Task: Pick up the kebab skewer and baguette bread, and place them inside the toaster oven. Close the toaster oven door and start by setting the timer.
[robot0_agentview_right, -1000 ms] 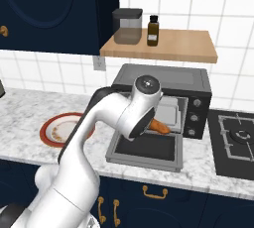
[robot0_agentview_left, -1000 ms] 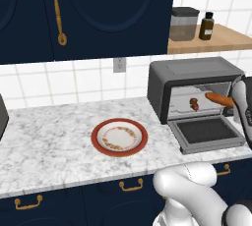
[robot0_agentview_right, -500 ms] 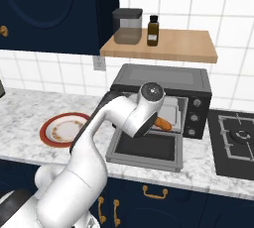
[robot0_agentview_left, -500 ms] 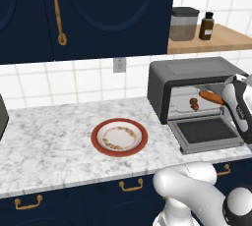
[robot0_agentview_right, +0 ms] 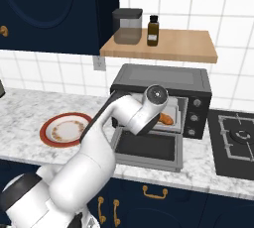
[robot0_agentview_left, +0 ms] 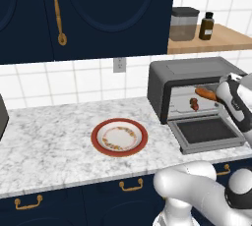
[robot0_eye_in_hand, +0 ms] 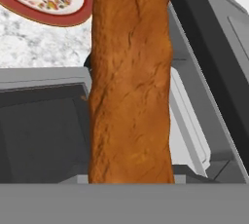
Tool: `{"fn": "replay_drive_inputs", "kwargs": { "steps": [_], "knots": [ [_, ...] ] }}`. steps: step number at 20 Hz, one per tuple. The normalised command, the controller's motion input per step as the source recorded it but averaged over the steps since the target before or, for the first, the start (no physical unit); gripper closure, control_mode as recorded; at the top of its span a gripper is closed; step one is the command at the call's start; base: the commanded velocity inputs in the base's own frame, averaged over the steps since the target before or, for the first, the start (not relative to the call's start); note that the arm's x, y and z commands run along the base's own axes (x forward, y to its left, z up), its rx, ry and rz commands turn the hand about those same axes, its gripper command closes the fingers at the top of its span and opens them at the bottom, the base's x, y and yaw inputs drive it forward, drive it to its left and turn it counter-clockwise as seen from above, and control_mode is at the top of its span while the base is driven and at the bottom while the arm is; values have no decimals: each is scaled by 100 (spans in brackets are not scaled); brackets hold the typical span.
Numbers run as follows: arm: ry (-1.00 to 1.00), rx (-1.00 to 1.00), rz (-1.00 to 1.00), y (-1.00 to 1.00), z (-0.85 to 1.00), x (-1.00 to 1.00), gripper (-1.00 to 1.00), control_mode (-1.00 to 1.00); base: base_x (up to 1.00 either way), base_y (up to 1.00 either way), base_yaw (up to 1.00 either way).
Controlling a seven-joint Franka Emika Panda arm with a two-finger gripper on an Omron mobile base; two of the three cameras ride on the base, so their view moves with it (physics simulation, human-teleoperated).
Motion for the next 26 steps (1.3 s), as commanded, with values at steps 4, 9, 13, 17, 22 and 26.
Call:
{"fn": "replay_drive_inputs", "kwargs": {
  "steps": [4, 9, 13, 17, 22, 26],
  "knots": [
    [-1, 0, 9, -21, -7, 11, 100, -100, 0, 0, 0],
    [-5, 0, 11, -2, -1, 16, 100, -100, 0, 0, 0],
    [-2, 0, 7, 0, -24, 19, 100, -100, 0, 0, 0],
    [-1, 0, 4, 0, -24, 23, 100, -100, 0, 0, 0],
    [-5, -2, 1, 0, -6, 27, 100, -100, 0, 0, 0],
    [-6, -11, 0, 0, -32, 17, 100, -100, 0, 0, 0]
  ]
}}
